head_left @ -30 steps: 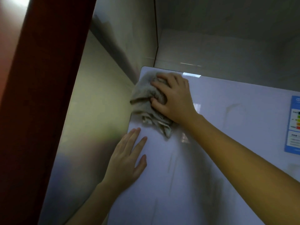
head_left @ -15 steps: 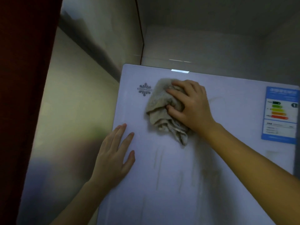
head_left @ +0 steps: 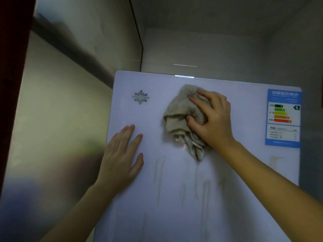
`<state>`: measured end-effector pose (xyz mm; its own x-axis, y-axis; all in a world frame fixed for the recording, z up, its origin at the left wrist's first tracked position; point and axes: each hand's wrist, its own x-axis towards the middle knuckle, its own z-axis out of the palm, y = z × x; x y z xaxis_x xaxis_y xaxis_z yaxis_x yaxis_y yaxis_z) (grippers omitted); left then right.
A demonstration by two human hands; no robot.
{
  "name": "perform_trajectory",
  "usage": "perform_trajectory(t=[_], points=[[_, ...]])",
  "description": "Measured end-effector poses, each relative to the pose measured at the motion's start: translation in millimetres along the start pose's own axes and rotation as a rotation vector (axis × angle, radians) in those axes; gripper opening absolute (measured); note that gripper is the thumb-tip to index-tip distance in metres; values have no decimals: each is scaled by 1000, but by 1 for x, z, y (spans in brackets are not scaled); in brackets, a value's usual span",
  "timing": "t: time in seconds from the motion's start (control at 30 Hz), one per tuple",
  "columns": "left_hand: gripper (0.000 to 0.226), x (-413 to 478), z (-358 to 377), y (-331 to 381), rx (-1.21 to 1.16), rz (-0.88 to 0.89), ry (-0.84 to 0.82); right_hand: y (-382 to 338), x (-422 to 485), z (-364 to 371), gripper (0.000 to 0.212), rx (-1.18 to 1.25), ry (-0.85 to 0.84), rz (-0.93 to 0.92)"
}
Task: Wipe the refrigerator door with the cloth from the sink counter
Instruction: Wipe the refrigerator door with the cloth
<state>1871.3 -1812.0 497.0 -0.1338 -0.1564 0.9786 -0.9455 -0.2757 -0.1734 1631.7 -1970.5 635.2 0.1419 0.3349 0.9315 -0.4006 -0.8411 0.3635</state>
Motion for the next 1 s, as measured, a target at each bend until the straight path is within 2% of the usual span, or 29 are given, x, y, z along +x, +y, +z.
perform_trajectory(t=[0.1,0.17,0.33,0.4,0.5,0.57,0.63,0.77,0.83,0.87,1.0], points=[[54,0,3,1,3,-7,21,5,-19,-8,51,-12,-114,-250],[53,-1,4,3,7,-11,32,14,-23,-16,50,-35,-144,-291],[54,-2,5,6,-27,-27,38,33,-21,-30,51,-49,3,62],[55,-2,4,6,-24,-31,29,31,-28,-32,52,-46,9,82],[55,-2,4,6,-25,-27,34,30,-44,-35,53,-64,-148,-204],[55,-2,5,6,-26,-30,43,38,-45,-40,54,-81,-213,-290],[55,-1,5,7,-30,-37,40,48,-39,-44,55,-84,-155,-177],[56,-1,3,9,-46,-47,27,61,-26,-49,51,-60,73,199],[57,-1,2,8,-50,-46,18,55,-32,-48,52,-40,76,243],[57,-1,1,8,-51,-47,13,50,-40,-47,53,-41,28,188],[58,-2,0,9,-50,-60,-11,45,-71,-53,55,-91,-209,-227]])
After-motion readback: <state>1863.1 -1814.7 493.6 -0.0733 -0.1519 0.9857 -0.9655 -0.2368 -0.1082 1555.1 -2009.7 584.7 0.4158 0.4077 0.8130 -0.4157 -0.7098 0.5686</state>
